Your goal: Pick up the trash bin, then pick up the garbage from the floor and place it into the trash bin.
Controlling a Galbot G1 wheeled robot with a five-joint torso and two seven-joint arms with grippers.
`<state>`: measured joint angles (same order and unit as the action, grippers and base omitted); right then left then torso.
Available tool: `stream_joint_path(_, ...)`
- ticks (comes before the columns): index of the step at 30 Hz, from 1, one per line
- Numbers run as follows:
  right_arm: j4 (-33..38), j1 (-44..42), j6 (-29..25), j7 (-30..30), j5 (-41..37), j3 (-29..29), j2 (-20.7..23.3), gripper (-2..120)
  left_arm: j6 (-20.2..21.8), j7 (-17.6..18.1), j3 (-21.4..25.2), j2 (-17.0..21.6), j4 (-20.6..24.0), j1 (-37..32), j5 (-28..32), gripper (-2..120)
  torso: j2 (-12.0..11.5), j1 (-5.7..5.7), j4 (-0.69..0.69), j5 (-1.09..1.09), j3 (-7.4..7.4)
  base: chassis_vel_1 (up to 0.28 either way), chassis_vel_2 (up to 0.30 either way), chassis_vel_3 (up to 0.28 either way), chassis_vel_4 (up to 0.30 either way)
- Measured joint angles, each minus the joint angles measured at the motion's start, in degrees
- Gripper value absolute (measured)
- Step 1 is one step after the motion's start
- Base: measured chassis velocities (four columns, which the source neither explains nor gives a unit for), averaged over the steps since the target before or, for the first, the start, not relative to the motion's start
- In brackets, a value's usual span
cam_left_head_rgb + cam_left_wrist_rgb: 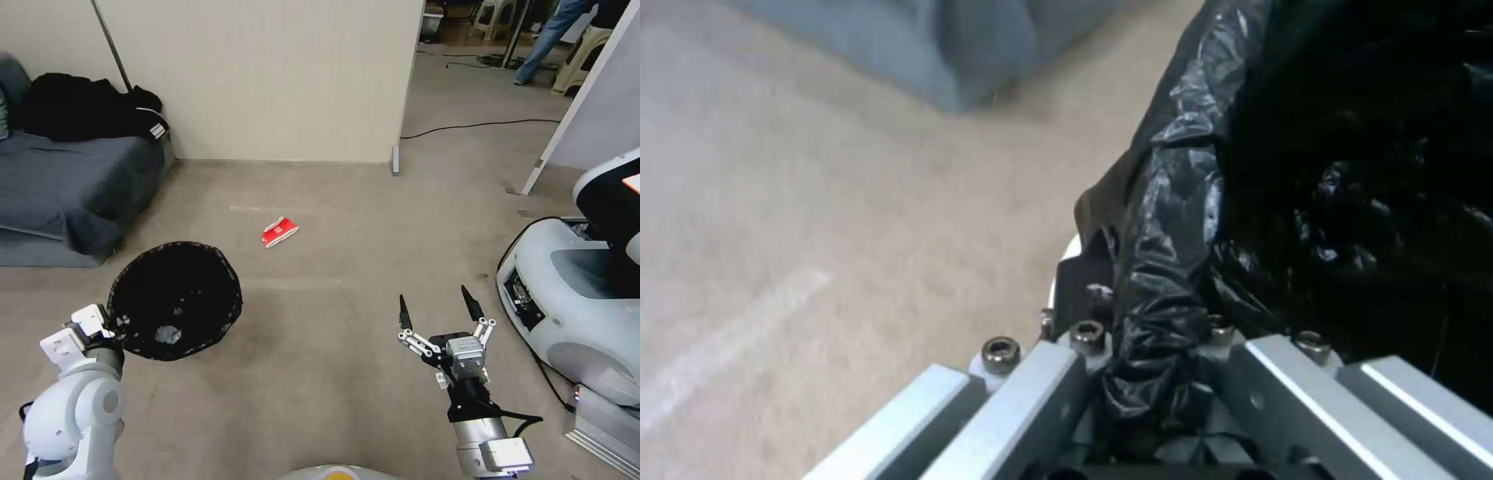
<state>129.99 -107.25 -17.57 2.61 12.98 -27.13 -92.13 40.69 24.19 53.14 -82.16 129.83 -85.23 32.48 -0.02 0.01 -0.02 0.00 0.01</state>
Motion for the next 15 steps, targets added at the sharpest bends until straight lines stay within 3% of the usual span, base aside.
stream_joint_path(5, 0.0, 0.0, -0.3, 0.4, -0.1, 0.0, 0.0, 100, -0.7, -1.5, -0.6, 0.2, 6.0, -3.5, -2.3, 0, 0.0, 0.0, 0.02, 0.0, -0.01, 0.0, 0.0, 0.0, 0.0)
stream_joint_path(8, 0.0, 0.1, -0.5, 0.7, -0.1, -0.1, 0.0, 100, -1.1, -1.9, -1.1, 0.1, 7.4, -4.6, -3.2, 0, 0.0, 0.0, 0.02, 0.0, -0.01, 0.0, 0.0, 0.0, 0.0)
stream_joint_path(15, 0.7, 0.6, -1.7, 2.2, -0.4, -1.0, 0.0, 100, -4.1, -5.4, -6.6, -0.9, 11.6, -11.1, -11.5, 0, 0.0, -0.01, 0.02, 0.01, -0.01, 0.0, 0.0, 0.0, 0.0)
